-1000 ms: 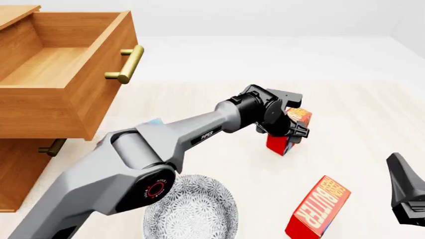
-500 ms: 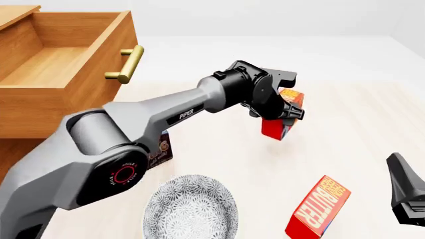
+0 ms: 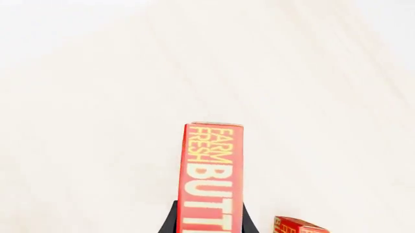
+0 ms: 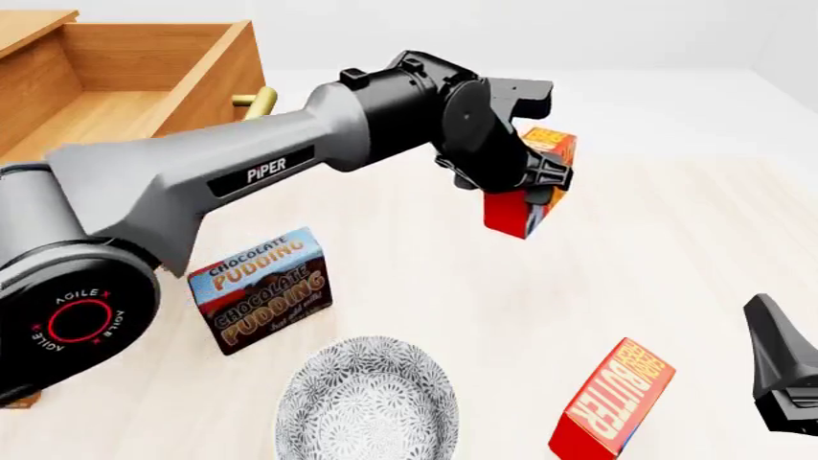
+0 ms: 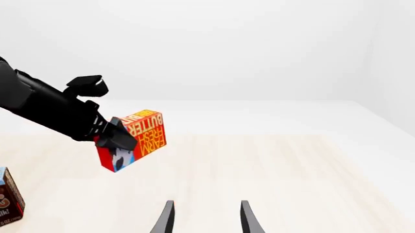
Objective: Put the butter at the front in the top drawer of the cabinet and close it.
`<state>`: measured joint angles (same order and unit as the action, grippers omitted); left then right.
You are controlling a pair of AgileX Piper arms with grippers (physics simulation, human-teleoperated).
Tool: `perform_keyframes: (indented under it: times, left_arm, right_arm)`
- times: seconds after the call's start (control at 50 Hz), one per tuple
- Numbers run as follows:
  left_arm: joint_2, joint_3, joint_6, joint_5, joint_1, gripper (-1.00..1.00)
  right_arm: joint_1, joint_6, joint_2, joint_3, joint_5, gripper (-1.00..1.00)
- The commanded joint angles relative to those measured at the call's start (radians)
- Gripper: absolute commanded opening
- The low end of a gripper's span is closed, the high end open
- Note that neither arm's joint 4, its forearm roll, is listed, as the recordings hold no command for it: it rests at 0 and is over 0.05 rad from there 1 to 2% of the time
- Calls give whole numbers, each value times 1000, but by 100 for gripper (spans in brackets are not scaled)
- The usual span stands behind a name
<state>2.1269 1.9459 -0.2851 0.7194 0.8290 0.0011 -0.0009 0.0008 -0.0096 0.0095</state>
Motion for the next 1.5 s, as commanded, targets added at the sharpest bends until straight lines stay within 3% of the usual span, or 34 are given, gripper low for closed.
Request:
perform_keyframes:
  times: [0.02, 0.68, 1.5]
  left_arm:
    - [-117, -45, 51, 30, -17, -100]
    - [-403, -151, 162, 180, -156, -100]
    - [-600, -93, 326, 401, -377, -100]
  right_arm:
    - [0, 0, 0, 1, -1, 100]
    - [0, 0, 0, 1, -1, 100]
    - [-1, 0, 1, 1, -2, 100]
